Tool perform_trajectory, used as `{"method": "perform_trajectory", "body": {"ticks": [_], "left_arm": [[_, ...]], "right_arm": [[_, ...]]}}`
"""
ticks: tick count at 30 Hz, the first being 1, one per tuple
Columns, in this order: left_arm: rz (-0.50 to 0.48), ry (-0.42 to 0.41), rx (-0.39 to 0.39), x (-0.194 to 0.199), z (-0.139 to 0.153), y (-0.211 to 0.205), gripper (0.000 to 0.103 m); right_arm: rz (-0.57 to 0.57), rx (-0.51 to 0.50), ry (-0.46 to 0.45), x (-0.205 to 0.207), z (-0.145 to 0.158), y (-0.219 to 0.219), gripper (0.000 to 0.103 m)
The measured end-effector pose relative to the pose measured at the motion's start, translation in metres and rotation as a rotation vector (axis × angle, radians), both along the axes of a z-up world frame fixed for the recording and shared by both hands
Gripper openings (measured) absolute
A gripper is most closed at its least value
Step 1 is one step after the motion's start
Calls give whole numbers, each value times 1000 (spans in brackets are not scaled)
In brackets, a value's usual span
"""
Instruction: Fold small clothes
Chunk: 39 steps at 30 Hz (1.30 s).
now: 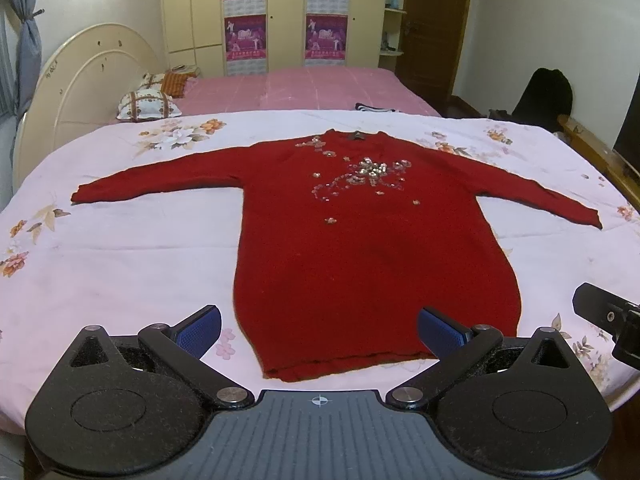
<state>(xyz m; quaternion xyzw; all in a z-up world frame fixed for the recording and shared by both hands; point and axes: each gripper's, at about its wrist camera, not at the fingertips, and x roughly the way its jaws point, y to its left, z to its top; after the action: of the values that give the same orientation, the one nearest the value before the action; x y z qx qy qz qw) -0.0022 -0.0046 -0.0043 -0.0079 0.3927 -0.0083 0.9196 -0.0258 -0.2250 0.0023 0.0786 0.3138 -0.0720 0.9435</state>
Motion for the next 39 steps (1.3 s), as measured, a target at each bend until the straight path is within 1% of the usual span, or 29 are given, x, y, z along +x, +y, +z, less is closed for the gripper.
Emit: {"method": "perform_trajectory", "body": {"ticks": [39], "left_arm": [[8, 14, 2, 9, -3, -4, 103]], "right_arm": [[-10, -2, 11, 0, -2, 0, 102]]}}
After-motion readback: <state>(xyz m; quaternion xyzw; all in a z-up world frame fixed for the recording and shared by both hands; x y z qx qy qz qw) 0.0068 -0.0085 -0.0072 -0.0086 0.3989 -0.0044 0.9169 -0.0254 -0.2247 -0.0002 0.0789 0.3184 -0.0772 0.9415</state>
